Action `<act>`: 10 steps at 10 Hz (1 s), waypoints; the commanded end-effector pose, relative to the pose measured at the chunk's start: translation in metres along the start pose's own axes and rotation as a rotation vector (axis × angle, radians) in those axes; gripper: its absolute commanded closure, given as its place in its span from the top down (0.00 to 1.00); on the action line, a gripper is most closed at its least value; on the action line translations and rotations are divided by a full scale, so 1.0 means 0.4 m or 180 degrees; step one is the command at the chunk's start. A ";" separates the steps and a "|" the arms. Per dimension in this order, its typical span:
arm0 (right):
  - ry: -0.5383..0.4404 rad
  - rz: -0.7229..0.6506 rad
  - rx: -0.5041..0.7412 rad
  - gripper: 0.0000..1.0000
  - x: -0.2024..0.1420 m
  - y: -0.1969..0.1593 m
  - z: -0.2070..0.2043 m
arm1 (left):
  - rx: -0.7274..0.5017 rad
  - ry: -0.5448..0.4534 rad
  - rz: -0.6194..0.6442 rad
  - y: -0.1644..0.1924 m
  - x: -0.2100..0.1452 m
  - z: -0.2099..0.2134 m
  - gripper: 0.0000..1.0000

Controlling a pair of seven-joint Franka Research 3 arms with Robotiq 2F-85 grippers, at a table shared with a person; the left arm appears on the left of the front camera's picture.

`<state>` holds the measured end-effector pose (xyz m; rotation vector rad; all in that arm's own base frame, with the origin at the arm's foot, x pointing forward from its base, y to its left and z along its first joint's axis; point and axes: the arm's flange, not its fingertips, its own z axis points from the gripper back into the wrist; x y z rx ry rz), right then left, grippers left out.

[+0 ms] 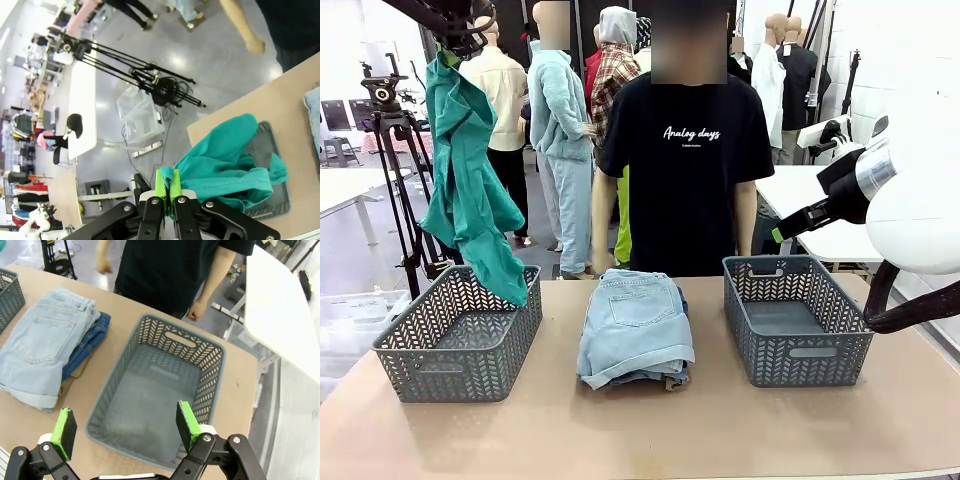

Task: Sort the tops and bottoms.
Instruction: Sort the clothes according to human instructions.

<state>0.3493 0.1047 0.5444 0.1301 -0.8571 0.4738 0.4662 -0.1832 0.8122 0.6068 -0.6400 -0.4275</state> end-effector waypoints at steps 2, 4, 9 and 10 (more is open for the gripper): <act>-0.0017 -0.0025 0.0019 1.00 0.000 0.000 -0.004 | 0.0057 0.0468 0.0113 0.022 -0.077 -0.122 0.00; -0.0017 -0.0025 0.0019 1.00 0.000 0.000 -0.004 | 0.0140 0.0534 0.0436 0.056 -0.173 -0.209 0.00; -0.0017 -0.0025 0.0019 1.00 0.000 0.000 -0.004 | -0.0675 0.0384 0.0931 -0.089 -0.310 -0.356 0.00; -0.0017 -0.0025 0.0019 1.00 0.000 0.000 -0.004 | -0.0818 0.0271 0.1014 -0.113 -0.311 -0.365 0.00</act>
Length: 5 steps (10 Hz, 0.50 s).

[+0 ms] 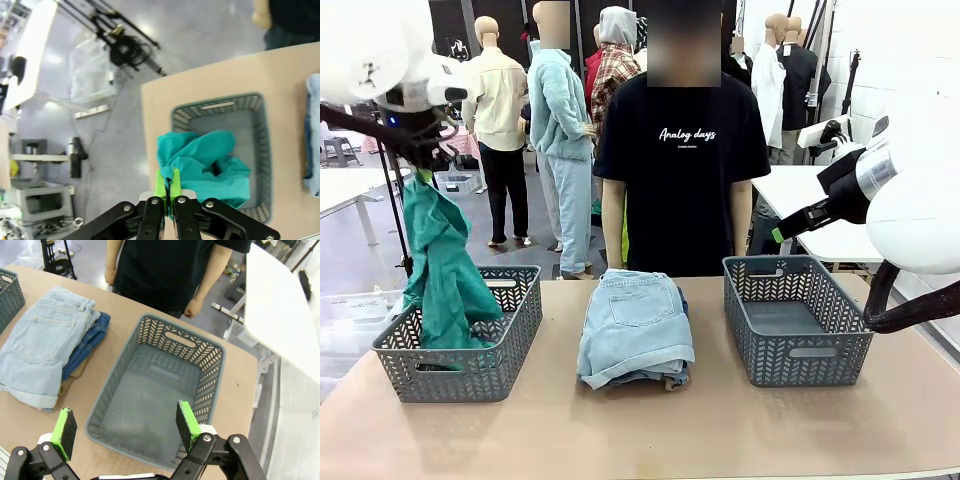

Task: Sort the tops and bottoms.
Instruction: Sort the clothes according to human instructions.

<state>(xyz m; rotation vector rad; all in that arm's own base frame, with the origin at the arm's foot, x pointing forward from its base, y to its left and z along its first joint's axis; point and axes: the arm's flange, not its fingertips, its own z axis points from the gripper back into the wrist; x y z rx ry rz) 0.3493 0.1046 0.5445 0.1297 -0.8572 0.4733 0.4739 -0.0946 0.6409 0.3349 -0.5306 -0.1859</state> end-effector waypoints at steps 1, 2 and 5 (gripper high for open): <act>-0.0016 -0.0024 0.0020 1.00 0.000 0.000 -0.004 | -0.0166 -0.0196 0.0151 -0.005 -0.031 -0.008 0.00; -0.0016 -0.0024 0.0020 1.00 0.000 0.000 -0.004 | -0.0136 -0.0119 0.0286 0.004 -0.038 -0.023 0.00; -0.0016 -0.0024 0.0020 1.00 0.000 0.000 -0.004 | -0.0151 -0.0097 0.0123 -0.015 -0.020 -0.019 0.00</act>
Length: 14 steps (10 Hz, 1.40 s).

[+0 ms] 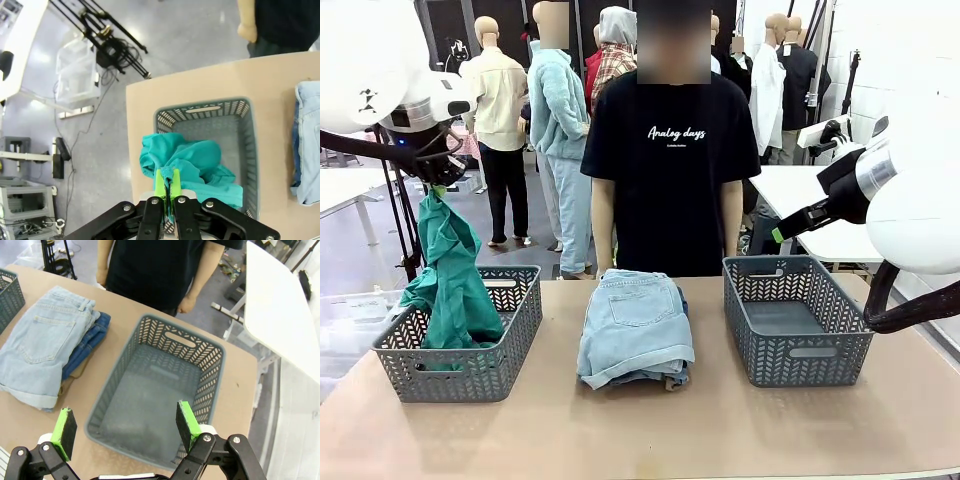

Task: Sort the tops and bottoms.
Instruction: Sort the clothes according to human instructions.

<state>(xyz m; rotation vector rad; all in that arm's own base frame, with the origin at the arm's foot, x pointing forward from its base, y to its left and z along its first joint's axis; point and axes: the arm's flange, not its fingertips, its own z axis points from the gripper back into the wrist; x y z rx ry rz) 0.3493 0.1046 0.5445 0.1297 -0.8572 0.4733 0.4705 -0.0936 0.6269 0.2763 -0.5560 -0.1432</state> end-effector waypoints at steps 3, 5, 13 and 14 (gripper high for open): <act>-0.0016 -0.0024 0.0020 1.00 0.000 0.000 -0.004 | -0.0003 -0.0006 -0.0021 -0.008 0.000 0.002 0.00; -0.0016 -0.0024 0.0020 1.00 0.000 0.000 -0.004 | -0.0565 0.0354 -0.0010 -0.081 -0.066 -0.090 0.00; -0.0016 -0.0024 0.0020 1.00 0.000 0.000 -0.004 | -0.0598 0.0864 0.0484 -0.066 -0.190 -0.361 0.00; -0.0016 -0.0024 0.0020 1.00 0.000 0.000 -0.004 | -0.0573 0.0942 0.0471 -0.057 -0.195 -0.383 0.00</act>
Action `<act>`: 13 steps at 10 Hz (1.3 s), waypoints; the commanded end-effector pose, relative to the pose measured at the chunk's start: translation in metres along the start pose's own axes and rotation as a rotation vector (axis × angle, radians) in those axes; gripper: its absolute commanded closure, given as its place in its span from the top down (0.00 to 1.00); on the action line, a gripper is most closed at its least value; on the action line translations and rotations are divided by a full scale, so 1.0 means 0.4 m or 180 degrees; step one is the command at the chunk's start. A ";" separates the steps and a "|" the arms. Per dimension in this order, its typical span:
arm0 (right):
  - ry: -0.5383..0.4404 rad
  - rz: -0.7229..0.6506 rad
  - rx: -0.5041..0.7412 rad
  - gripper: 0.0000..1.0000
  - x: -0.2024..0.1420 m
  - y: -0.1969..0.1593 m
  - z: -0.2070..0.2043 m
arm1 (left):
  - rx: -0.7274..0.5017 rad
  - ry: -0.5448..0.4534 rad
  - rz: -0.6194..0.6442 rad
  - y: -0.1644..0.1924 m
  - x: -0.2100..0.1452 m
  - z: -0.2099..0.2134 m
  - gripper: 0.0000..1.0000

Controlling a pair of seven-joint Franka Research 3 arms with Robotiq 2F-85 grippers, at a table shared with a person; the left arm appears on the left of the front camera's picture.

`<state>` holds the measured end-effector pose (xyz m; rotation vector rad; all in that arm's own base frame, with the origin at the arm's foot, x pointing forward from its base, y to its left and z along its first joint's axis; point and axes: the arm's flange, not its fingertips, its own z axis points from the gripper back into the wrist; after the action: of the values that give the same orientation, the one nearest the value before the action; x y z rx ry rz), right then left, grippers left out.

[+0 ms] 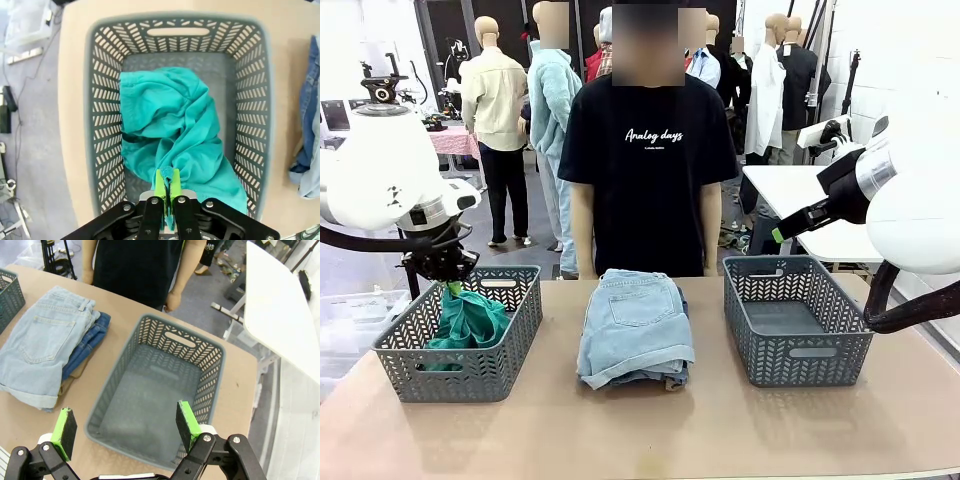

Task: Sort the tops and bottoms.
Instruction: Sort the clothes according to human instructions.

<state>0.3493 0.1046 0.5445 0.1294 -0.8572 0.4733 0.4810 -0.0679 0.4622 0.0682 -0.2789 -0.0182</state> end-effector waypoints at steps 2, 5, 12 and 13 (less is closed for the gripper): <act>-0.0017 -0.0024 0.0021 1.00 0.000 0.000 -0.004 | 0.0111 0.0019 -0.0068 0.009 0.015 -0.009 0.38; -0.0017 -0.0024 0.0021 1.00 0.000 0.000 -0.004 | 0.0059 0.0106 -0.0107 -0.012 0.023 0.042 0.98; -0.0017 -0.0024 0.0021 1.00 0.000 0.000 -0.004 | 0.0114 0.0046 -0.0140 -0.028 0.038 0.128 1.00; -0.0017 -0.0024 0.0021 1.00 0.000 0.000 -0.004 | 0.0114 0.0046 -0.0140 -0.028 0.038 0.128 1.00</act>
<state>0.3494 0.1046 0.5444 0.1294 -0.8571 0.4733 0.4814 -0.0830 0.5156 0.1134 -0.2481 -0.0554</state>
